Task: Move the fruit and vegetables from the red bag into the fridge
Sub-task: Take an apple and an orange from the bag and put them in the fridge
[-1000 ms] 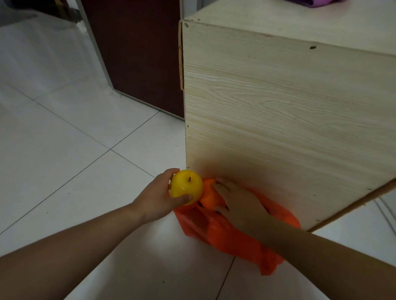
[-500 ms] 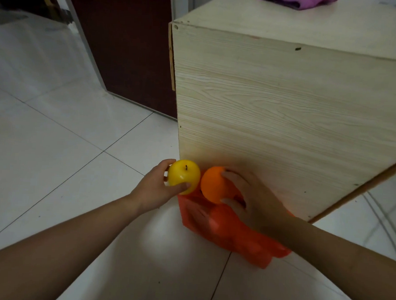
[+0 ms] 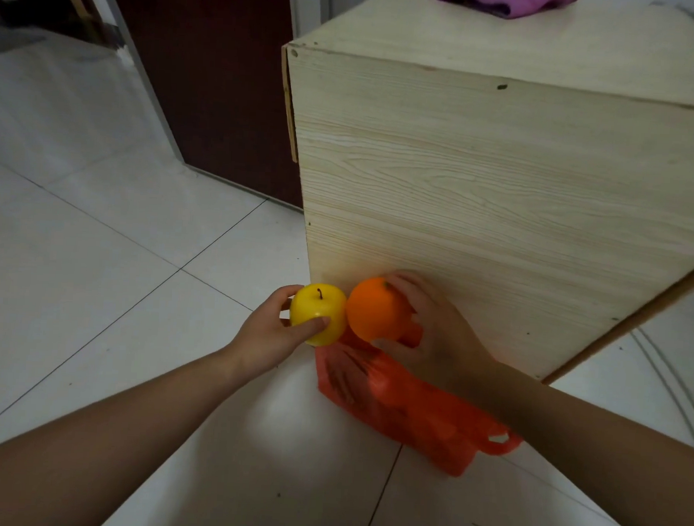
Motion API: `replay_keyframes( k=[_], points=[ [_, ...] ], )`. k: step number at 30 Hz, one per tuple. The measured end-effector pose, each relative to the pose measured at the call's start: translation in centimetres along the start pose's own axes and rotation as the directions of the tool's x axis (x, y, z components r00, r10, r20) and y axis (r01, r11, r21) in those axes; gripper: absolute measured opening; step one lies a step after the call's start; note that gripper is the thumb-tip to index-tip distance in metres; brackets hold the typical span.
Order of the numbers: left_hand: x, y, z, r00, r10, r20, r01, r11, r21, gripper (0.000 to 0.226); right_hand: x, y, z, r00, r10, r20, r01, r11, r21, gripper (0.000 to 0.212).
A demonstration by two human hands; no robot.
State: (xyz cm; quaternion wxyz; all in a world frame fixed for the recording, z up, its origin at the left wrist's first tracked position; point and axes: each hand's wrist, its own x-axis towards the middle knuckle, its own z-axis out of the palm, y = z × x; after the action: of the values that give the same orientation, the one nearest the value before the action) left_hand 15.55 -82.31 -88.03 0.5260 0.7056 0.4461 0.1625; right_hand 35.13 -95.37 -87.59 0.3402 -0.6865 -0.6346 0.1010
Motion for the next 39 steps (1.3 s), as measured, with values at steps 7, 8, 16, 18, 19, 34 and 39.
replay_keyframes(
  k=[7, 8, 16, 18, 19, 34, 39],
  points=[
    [0.2, -0.2, -0.5, 0.999, 0.003, 0.032, -0.005, 0.998, 0.061, 0.059, -0.6, 0.2, -0.3, 0.996, -0.050, 0.074, 0.060, 0.990, -0.129, 0.079],
    [0.3, -0.3, -0.6, 0.999, -0.003, 0.036, 0.001, 0.998, 0.061, 0.059, -0.8, 0.2, -0.4, 0.994, -0.054, 0.095, 0.066, 0.989, -0.133, 0.078],
    [-3.3, 4.7, -2.0, 0.989, -0.136, 0.059, 0.132, 0.989, 0.071, 0.057, -2.2, -4.5, -4.8, 0.963, 0.102, 0.250, -0.080, 0.992, -0.095, 0.075],
    [-5.6, 7.8, -2.3, 0.981, -0.183, 0.069, 0.177, 0.981, 0.078, 0.058, -2.2, -7.4, -7.4, 0.965, 0.122, 0.232, -0.116, 0.993, -0.039, 0.074],
    [-6.9, 9.9, -2.6, 0.974, -0.215, 0.074, 0.209, 0.975, 0.071, 0.058, -2.4, -9.0, -9.2, 0.965, 0.157, 0.208, -0.161, 0.987, 0.002, 0.073],
    [-24.0, 45.2, -4.8, 0.938, -0.343, 0.053, 0.347, 0.928, -0.135, 0.044, -3.8, -28.7, -41.1, 0.840, 0.543, -0.011, -0.502, 0.784, 0.366, 0.074],
    [-27.7, 54.3, -6.2, 0.947, -0.317, 0.052, 0.321, 0.935, -0.148, 0.061, -2.6, -33.8, -50.6, 0.859, 0.512, 0.009, -0.486, 0.808, 0.332, 0.073]
  ],
)
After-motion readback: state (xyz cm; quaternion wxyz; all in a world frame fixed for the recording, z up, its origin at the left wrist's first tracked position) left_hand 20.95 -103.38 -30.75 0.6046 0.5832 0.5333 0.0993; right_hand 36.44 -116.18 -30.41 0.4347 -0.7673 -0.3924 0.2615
